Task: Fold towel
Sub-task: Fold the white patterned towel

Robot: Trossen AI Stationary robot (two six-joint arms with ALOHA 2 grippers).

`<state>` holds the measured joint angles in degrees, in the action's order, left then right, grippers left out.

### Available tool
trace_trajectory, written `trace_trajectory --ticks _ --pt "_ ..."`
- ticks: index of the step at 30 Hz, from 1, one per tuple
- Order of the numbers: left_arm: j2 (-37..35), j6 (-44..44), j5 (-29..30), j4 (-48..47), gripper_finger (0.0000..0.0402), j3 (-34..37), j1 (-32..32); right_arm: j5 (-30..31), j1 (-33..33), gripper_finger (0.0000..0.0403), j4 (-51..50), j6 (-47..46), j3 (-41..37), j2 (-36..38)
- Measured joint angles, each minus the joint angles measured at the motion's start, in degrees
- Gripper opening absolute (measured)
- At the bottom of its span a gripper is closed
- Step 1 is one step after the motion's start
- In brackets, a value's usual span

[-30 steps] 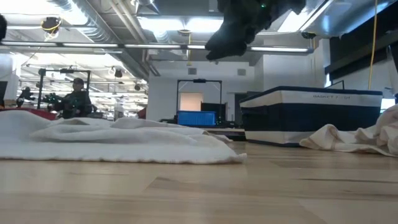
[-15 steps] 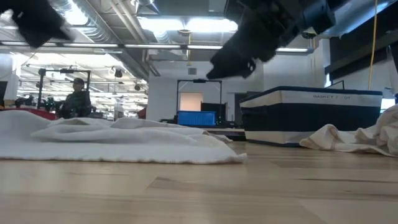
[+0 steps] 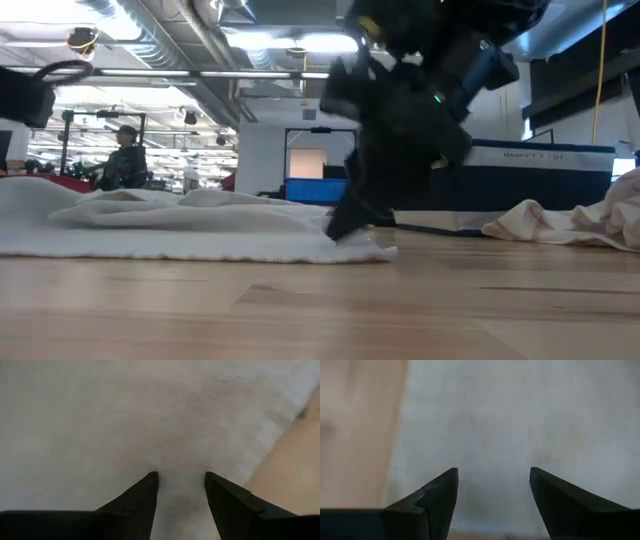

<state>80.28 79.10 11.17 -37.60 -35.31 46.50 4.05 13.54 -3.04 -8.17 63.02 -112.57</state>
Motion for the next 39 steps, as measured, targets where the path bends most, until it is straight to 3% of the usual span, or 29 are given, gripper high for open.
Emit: trace_trajectory --ticks 3,6,13,16,20,22,26,30,34,36,39 --pt "3.04 0.45 -0.38 5.00 0.0154 -0.18 -0.04 -2.03 0.60 0.0248 -5.48 -0.47 0.18 0.21" --pt "4.42 -0.07 -1.01 16.21 0.0149 -0.11 -0.06 -3.65 2.67 0.0248 -10.87 -0.66 0.31 0.45" --pt "9.25 -4.10 -0.72 37.78 0.0136 0.11 1.21 -4.62 12.54 0.0248 -16.18 -4.93 0.24 0.49" --pt "12.10 -4.31 -4.43 41.18 0.0129 -1.56 1.61 -5.01 16.59 0.0248 -17.78 -4.90 0.31 1.09" --pt "11.11 -6.12 -8.01 39.26 0.0119 -4.62 -0.15 -1.98 18.10 0.0248 -26.29 -3.57 1.79 4.63" --pt "8.25 -9.69 -7.84 37.05 0.0112 -6.77 -1.64 2.88 17.31 0.0248 -32.05 -0.49 2.60 7.23" --pt "1.75 -17.29 -4.18 26.52 0.0096 -10.31 -5.49 11.63 13.93 0.0248 -32.92 5.59 4.09 12.68" --pt "-4.57 -25.98 7.90 20.61 0.0082 -11.97 -9.33 11.31 8.90 0.0248 -27.10 7.00 3.93 13.83" --pt "-6.15 -30.03 21.88 14.91 0.0078 -11.89 -12.98 8.87 5.35 0.0248 -15.84 6.06 1.49 12.78" --pt "-6.12 -29.82 23.47 11.33 0.0084 -11.89 -15.51 7.94 4.47 0.0248 -10.55 5.21 -0.71 11.12" --pt "-5.27 -27.04 21.28 5.67 0.0113 -11.86 -20.21 8.40 3.53 0.0248 -5.08 3.85 -2.88 9.47"
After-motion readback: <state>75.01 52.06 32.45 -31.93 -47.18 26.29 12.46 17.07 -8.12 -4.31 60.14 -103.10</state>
